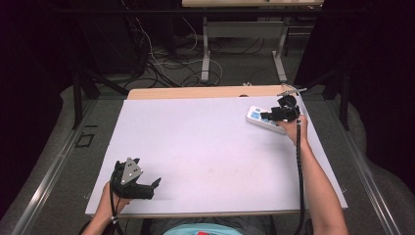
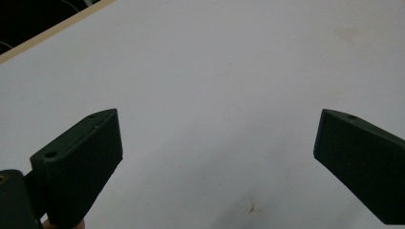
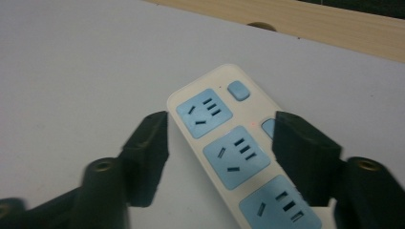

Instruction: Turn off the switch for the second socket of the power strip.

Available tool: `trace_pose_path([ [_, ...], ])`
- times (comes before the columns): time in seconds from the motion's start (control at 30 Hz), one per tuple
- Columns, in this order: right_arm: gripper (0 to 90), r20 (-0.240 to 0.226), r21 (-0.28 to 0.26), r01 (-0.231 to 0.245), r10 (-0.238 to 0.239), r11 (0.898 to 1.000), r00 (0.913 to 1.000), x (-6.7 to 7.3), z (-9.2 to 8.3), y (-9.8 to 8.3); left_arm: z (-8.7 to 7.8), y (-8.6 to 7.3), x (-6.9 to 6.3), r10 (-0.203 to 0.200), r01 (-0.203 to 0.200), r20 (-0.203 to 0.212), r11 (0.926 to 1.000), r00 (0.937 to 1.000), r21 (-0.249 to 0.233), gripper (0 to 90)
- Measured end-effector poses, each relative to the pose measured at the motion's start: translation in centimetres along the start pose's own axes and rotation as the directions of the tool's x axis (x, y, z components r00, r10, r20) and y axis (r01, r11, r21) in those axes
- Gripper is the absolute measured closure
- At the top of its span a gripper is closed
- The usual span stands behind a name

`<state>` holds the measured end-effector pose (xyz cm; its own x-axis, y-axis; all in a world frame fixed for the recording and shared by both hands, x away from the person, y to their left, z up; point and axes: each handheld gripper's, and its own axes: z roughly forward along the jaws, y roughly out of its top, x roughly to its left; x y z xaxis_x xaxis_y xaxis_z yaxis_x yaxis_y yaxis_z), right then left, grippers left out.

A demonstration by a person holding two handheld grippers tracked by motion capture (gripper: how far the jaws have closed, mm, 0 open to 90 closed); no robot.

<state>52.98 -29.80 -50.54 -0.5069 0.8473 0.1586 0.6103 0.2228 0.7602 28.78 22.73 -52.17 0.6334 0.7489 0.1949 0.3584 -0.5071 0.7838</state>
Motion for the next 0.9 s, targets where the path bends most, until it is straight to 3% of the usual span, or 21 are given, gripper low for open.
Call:
trace_pose_path([
  [0.2,70.9,0.034,-0.018,-0.050,0.051,0.999,0.9981,-0.7,0.5,0.3,-0.1,0.0,0.0,-0.003,0.003,0.006,0.9999,1.0000,0.011,2.4],
  [0.37,89.5,0.063,-0.030,-0.053,0.055,0.998,0.9965,-1.0,1.2,0.2,0.0,0.0,0.0,-0.006,0.006,0.006,0.9999,1.0000,0.009,2.4],
  [0.7,90.0,0.146,-0.013,-0.067,0.068,0.998,0.9869,-1.3,2.4,0.1,0.0,0.0,0.0,-0.002,0.002,0.011,0.9999,0.9999,0.011,2.4],
  [0.9,90.0,0.173,0.001,-0.068,0.066,0.998,0.9827,-1.5,3.2,-0.2,0.0,0.0,-0.1,0.011,-0.011,0.006,0.9997,0.9999,0.020,2.4],
])
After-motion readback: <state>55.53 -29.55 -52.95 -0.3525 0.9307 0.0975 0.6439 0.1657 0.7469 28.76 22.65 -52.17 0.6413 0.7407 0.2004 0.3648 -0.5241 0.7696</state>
